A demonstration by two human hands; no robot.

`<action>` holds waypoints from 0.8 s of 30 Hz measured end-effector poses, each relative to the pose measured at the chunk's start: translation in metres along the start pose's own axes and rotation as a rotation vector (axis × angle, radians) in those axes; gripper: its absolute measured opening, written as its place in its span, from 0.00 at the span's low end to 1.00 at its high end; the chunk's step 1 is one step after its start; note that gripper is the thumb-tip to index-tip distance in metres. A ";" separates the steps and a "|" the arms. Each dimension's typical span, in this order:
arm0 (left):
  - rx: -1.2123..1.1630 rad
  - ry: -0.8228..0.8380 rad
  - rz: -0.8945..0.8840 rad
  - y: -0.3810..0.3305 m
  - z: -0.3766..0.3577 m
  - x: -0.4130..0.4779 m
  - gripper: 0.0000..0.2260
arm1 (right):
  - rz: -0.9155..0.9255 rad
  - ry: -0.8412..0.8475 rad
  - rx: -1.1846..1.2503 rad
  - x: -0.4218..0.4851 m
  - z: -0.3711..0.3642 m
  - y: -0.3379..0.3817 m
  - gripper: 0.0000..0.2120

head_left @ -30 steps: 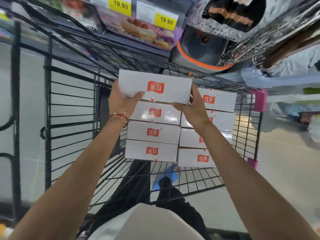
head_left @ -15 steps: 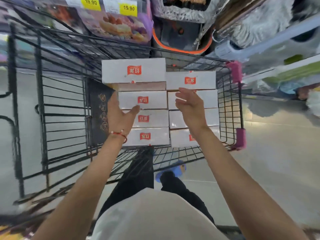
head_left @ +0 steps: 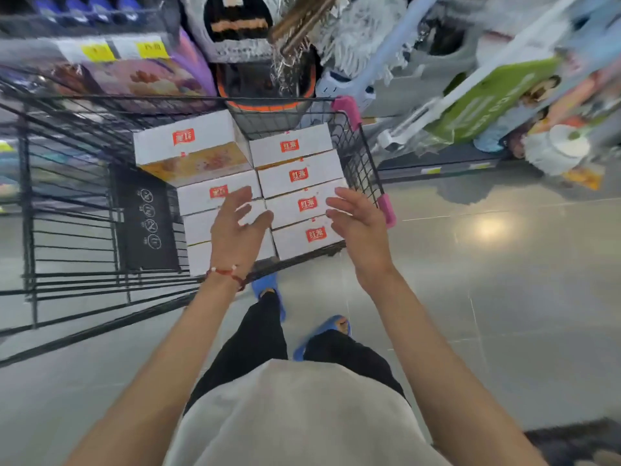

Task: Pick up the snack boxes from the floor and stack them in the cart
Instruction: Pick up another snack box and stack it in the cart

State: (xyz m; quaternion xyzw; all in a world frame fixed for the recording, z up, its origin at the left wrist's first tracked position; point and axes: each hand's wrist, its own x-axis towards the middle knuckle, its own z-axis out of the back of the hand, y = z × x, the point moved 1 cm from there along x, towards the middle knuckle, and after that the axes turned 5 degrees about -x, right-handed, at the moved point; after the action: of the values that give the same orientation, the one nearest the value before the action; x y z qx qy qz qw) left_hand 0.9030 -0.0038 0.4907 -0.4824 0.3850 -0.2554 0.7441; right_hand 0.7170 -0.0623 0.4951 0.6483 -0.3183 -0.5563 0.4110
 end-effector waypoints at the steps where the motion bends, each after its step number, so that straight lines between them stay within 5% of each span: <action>1: 0.017 0.037 -0.020 -0.005 -0.013 -0.011 0.21 | 0.014 -0.029 0.013 -0.008 0.016 -0.002 0.16; 24: 0.273 1.045 -0.283 -0.078 -0.401 -0.146 0.14 | -0.020 -0.943 0.410 -0.144 0.363 -0.022 0.17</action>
State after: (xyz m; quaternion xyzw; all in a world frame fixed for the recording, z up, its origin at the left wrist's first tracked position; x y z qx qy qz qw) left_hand 0.4900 -0.1346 0.5146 -0.2380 0.5976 -0.6057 0.4683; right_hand 0.3335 0.0083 0.5257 0.3971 -0.5655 -0.7182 0.0820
